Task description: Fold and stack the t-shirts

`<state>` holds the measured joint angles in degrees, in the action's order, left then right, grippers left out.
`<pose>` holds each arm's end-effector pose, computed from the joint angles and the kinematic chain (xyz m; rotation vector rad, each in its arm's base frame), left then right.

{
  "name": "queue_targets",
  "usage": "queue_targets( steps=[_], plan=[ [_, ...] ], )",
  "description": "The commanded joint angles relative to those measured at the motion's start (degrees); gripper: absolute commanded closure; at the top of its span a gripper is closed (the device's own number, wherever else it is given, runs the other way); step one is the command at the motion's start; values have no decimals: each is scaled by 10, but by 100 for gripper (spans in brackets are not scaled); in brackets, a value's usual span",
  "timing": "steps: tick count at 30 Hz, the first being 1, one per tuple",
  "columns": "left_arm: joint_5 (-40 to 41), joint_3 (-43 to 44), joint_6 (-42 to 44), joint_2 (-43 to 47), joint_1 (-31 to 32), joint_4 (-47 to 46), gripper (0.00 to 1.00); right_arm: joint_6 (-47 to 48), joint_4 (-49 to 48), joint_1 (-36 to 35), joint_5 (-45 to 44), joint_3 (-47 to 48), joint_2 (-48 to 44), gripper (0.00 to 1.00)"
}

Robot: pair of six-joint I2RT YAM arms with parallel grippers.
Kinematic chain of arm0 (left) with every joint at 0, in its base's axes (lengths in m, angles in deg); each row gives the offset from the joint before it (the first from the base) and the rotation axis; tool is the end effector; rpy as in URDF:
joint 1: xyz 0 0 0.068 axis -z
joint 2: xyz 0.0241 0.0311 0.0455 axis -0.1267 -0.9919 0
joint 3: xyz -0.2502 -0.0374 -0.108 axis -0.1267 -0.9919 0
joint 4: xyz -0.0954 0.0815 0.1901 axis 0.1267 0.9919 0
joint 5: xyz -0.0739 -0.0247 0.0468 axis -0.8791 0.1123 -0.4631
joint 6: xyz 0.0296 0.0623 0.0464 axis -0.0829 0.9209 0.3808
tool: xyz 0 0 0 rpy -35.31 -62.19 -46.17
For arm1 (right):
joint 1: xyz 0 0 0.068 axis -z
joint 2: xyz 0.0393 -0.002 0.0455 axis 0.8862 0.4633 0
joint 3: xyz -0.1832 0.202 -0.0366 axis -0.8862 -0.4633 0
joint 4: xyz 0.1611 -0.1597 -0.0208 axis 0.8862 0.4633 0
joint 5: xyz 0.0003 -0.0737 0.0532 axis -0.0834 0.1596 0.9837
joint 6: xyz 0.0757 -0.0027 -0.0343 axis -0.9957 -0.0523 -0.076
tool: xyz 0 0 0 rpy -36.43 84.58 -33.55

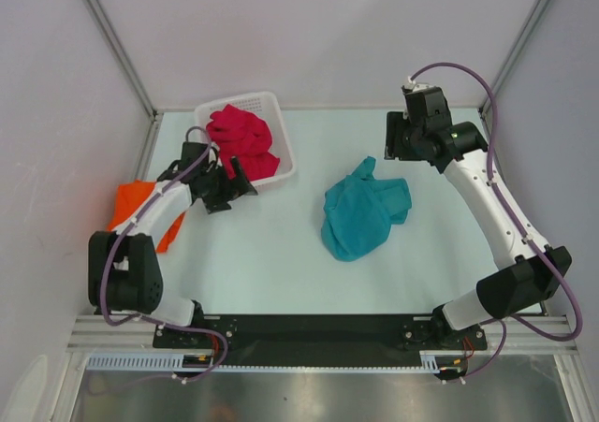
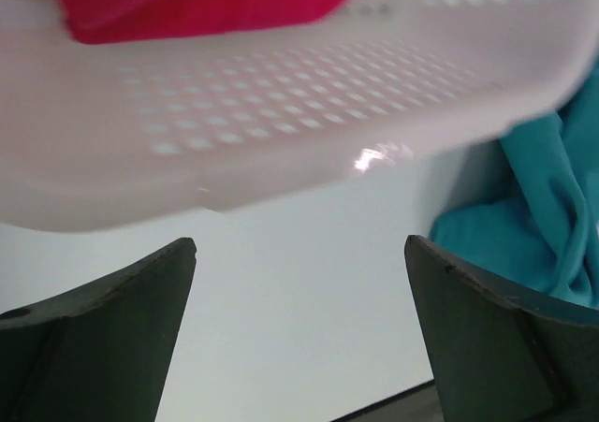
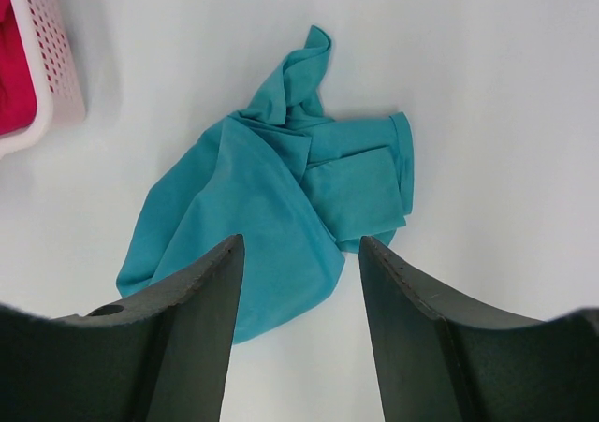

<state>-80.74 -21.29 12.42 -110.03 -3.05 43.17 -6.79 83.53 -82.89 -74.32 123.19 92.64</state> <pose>0.2901 -0.0417 0.2122 -0.4878 2.5691 -0.5865 0.2847 0.0939 0.3722 -0.0689 2.3040 0.1122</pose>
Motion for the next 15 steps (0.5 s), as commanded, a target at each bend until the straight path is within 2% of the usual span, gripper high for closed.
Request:
queue_targets(
  steps=[1, 3, 8, 11, 15],
  plan=[
    [-68, 20, 39, 80, 72, 8, 0, 9, -4, 2, 11, -4, -18, 43],
    [-89, 26, 54, 91, 109, 21, 0, 7, -7, 3, 15, -5, -15, 43],
    [-159, 37, 63, 87, 139, 20, 0, 2, -12, 3, 25, -7, -12, 44],
    [-190, 56, 75, 59, 173, -2, 0, 0, -14, 1, 26, -6, -12, 44],
    [-208, 118, 124, -11, 250, -3, 0, 1, -9, 0, 23, -3, -13, 44]
  ],
)
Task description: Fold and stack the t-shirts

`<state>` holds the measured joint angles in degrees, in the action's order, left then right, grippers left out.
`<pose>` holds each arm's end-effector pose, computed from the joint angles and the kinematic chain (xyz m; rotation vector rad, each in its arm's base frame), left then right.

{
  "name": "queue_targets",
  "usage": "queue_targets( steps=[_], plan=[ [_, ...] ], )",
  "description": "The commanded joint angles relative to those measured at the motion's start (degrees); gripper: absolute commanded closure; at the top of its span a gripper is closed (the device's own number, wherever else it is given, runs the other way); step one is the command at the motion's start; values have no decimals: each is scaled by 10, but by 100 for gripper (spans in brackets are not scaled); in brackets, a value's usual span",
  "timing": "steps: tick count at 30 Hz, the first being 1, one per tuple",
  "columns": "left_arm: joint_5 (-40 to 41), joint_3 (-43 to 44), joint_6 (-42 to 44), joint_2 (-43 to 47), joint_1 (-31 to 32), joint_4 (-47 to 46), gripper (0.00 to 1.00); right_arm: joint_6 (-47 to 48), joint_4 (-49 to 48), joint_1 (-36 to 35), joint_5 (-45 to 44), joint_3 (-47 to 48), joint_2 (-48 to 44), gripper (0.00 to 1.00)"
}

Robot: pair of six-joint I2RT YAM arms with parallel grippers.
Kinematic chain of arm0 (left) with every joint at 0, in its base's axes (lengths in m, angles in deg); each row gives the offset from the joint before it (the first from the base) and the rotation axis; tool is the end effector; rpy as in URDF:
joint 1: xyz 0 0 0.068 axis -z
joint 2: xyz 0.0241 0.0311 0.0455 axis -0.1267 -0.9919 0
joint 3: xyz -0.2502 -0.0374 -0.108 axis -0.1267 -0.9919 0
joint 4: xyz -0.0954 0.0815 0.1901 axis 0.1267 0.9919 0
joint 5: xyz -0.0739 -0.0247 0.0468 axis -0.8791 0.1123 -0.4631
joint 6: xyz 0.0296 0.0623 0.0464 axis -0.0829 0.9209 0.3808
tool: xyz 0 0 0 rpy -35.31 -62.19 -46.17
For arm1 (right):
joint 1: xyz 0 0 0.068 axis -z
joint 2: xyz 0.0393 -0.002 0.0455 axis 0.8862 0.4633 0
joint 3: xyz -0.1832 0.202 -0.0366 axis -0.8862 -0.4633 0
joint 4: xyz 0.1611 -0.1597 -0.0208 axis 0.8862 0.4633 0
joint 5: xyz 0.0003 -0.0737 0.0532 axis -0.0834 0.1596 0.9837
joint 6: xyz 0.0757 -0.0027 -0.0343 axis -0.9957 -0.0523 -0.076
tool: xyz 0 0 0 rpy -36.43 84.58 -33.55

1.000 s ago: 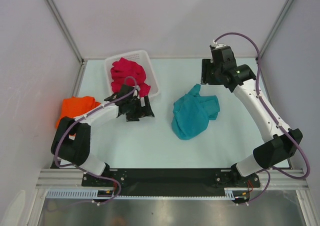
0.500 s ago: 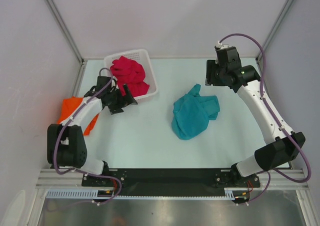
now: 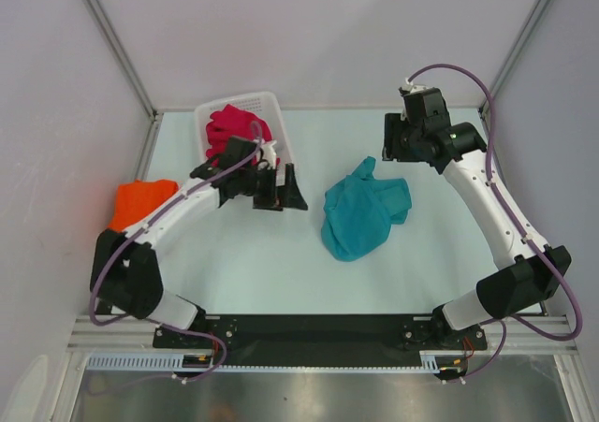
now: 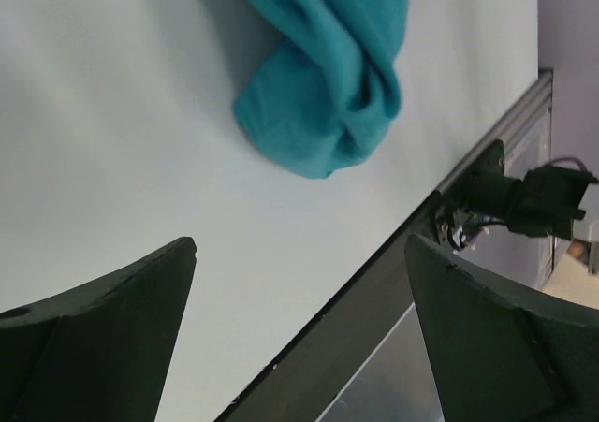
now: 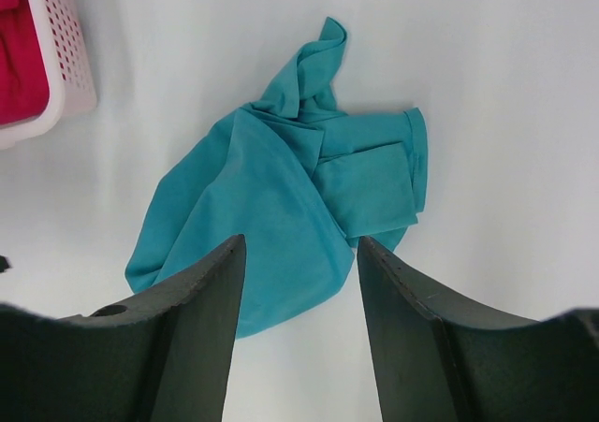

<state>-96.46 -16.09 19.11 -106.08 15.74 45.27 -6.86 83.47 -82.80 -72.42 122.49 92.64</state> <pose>0.2499 -0.1479 0.2613 0.2447 2.5263 -1.0290 0.2842 0.0958 0.3684 -0.0841 2.3207 0.1455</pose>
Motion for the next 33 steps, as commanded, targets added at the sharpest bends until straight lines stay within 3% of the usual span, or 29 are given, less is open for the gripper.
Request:
queue_targets(
  steps=[1, 7, 21, 27, 33],
  plan=[
    [-48, 76, 66, -82, 73, -24, 0, 1, -9, -2, 2, 3, -13, 44],
    [25, 154, 127, -168, 125, -36, 0, 2, -6, -2, -10, -9, -23, 44],
    [91, 401, 125, -429, 124, -28, 0, 22, 3, 6, -28, -7, -33, 44],
    [137, 476, 111, -500, 90, -4, 0, 29, 6, 18, -24, -17, -42, 44],
    [157, 488, 67, -526, 22, 11, 0, 30, -1, 22, -13, -24, -38, 44]
  ],
)
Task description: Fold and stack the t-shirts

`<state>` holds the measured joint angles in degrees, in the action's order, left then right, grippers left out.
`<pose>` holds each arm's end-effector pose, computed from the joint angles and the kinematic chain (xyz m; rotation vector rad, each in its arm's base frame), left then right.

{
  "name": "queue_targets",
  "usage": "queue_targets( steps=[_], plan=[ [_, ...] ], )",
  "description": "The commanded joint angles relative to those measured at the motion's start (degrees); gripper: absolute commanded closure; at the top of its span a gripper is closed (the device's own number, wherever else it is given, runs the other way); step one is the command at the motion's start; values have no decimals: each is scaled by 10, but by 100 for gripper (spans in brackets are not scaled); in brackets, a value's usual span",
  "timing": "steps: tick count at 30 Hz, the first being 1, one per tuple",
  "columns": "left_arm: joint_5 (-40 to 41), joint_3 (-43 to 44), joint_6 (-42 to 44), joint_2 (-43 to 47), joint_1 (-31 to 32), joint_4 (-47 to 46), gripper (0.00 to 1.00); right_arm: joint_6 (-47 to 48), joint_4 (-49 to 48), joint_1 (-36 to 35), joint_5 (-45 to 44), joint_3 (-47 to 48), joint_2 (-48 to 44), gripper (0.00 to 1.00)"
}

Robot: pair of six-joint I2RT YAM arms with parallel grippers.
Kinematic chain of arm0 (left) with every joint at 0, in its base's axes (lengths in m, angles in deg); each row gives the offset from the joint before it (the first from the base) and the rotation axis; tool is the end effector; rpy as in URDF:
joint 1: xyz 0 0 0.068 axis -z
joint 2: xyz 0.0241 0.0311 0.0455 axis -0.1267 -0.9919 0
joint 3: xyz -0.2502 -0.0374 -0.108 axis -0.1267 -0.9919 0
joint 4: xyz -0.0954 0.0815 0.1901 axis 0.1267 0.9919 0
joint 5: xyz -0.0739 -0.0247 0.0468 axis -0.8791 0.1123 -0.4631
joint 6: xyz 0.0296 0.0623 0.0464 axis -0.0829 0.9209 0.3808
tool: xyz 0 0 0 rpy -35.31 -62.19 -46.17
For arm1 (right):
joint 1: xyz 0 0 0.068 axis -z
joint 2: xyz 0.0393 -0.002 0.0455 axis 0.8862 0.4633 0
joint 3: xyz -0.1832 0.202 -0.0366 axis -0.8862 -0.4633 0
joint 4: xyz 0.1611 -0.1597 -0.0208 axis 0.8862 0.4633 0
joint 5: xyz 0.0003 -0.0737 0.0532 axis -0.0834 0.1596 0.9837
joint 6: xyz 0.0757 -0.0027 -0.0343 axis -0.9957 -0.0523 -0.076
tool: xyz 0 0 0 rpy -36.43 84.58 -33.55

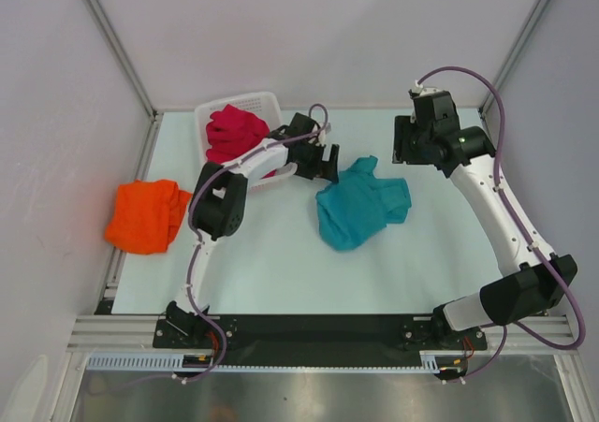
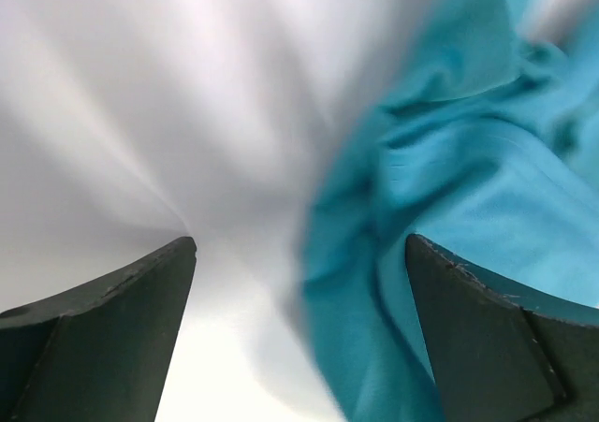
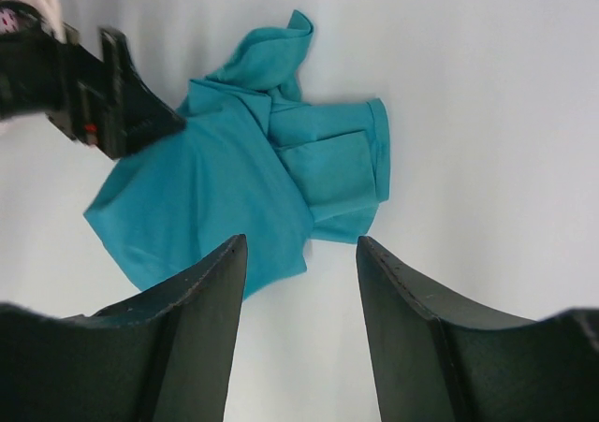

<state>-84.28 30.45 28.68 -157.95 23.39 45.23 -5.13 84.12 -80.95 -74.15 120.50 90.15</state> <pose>0.4185 -0.2767 0.1558 0.5130 2.5665 -0.7335 0.2758 0.0804 0.3687 -0.0666 2.3167 0.0790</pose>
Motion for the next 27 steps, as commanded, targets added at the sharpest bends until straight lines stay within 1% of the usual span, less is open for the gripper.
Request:
queue_targets(
  steps=[1, 6, 7, 13, 21, 25, 27],
  plan=[
    [38, 19, -34, -5, -64, 11, 0, 12, -8, 4, 6, -5, -12, 44],
    [55, 7, -42, 2, -126, 17, 0, 11, -16, 4, 23, -9, -1, 45],
    [59, 7, -42, 4, -146, 19, 0, 10, -17, 4, 25, -11, 0, 45],
    [65, -2, -48, 24, -213, 32, 0, 10, -21, 3, 33, -16, 2, 45],
    [79, -12, -58, 22, -265, 51, 1, 4, -15, -7, 41, -13, 4, 45],
    [95, -39, -74, 37, -283, 51, 0, 3, -9, -7, 39, -6, 4, 45],
    [89, -55, -79, 46, -285, 51, 0, 3, -7, -9, 42, 0, 6, 46]
  ],
)
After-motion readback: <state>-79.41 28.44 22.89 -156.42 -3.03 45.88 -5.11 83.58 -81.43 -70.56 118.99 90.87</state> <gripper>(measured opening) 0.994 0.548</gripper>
